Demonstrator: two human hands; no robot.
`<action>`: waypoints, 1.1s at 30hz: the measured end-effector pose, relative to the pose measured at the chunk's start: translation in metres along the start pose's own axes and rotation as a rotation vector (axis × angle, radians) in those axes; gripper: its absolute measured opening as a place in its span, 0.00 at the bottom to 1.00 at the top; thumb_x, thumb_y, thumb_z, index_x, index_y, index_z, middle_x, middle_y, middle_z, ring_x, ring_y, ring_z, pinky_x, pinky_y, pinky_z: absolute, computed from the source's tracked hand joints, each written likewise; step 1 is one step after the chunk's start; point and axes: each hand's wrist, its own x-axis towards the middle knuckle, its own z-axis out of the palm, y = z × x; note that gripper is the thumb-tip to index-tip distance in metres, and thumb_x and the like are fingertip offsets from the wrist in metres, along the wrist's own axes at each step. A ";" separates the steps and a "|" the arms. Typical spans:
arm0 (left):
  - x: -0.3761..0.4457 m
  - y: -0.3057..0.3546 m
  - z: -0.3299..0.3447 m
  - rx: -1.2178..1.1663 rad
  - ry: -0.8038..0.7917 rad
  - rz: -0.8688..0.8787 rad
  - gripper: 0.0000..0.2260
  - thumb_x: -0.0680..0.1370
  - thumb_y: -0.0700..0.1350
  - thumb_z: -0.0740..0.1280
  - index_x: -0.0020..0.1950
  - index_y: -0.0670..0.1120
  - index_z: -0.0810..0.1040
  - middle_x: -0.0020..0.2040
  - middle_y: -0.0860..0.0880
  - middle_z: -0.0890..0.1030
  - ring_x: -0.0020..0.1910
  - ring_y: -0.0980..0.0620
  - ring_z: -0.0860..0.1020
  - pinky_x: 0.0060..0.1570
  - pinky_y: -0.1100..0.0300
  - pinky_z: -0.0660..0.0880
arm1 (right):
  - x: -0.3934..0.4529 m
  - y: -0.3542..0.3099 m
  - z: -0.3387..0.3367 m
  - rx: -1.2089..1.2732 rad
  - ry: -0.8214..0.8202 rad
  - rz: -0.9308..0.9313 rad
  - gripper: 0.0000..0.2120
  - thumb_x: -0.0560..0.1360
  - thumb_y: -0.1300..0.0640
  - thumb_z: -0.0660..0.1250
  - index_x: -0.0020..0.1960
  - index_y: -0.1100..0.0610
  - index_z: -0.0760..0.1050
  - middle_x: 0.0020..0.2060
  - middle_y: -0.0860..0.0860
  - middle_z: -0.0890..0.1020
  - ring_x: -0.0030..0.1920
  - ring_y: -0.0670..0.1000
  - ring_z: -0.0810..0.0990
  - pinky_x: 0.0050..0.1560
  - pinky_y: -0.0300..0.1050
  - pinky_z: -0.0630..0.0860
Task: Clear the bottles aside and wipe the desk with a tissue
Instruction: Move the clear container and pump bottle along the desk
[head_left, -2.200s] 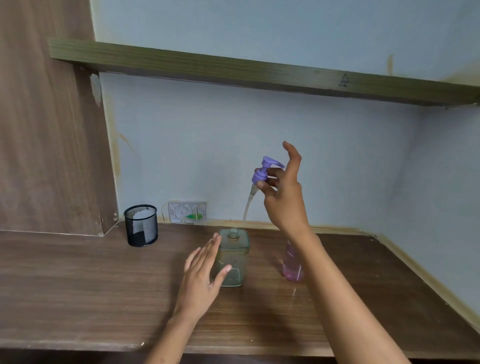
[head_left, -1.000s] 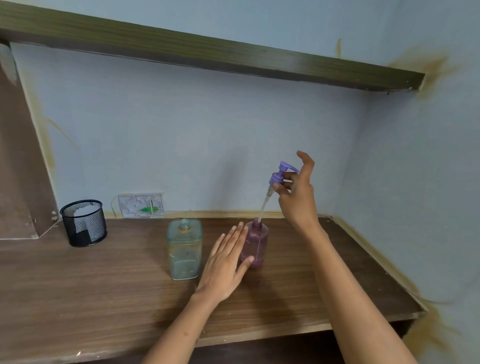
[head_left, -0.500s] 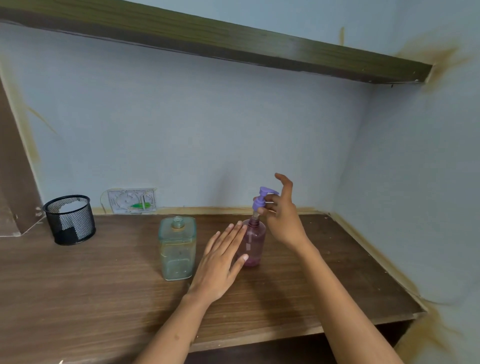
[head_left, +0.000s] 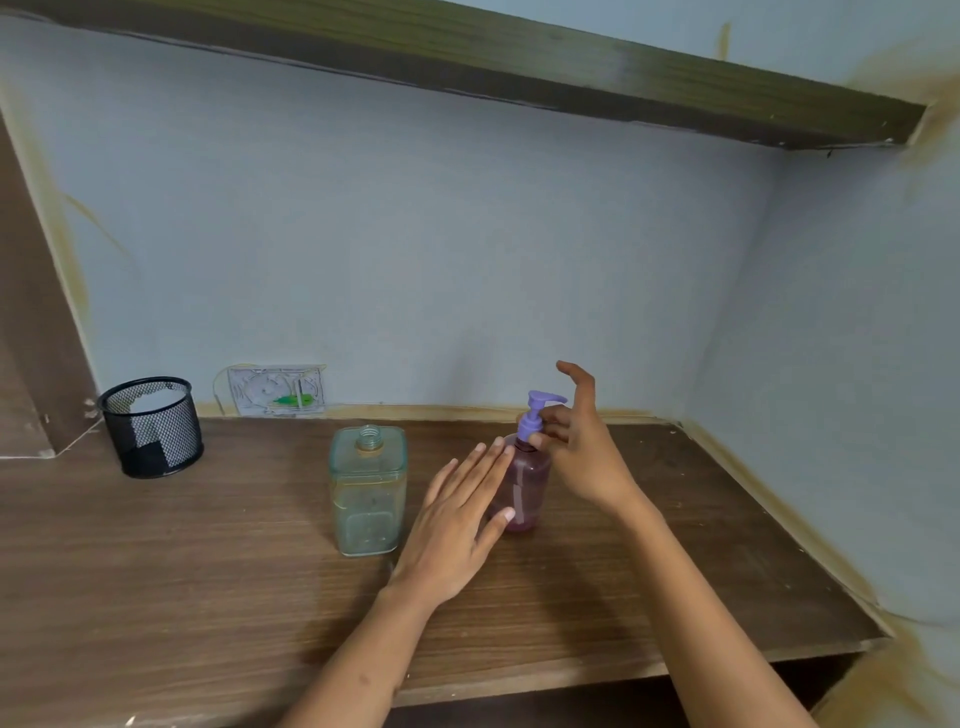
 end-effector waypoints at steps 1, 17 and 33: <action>0.000 0.000 0.000 -0.007 0.004 0.002 0.27 0.82 0.55 0.55 0.79 0.53 0.49 0.79 0.57 0.50 0.77 0.61 0.46 0.75 0.56 0.47 | -0.001 0.002 0.002 0.002 -0.001 -0.001 0.36 0.76 0.70 0.63 0.74 0.48 0.48 0.39 0.45 0.79 0.46 0.40 0.82 0.54 0.40 0.78; -0.001 0.001 -0.002 -0.046 0.000 -0.007 0.27 0.82 0.55 0.55 0.79 0.54 0.48 0.79 0.59 0.50 0.77 0.63 0.47 0.75 0.56 0.47 | 0.000 0.020 0.005 0.152 0.020 -0.005 0.39 0.70 0.54 0.75 0.70 0.43 0.53 0.53 0.45 0.82 0.56 0.43 0.80 0.62 0.44 0.74; 0.000 0.000 -0.001 -0.065 0.018 -0.013 0.26 0.82 0.55 0.54 0.78 0.54 0.51 0.78 0.58 0.53 0.76 0.63 0.49 0.75 0.58 0.48 | 0.008 0.019 0.016 0.030 0.174 0.016 0.38 0.64 0.51 0.79 0.65 0.47 0.59 0.42 0.49 0.78 0.44 0.45 0.79 0.44 0.33 0.75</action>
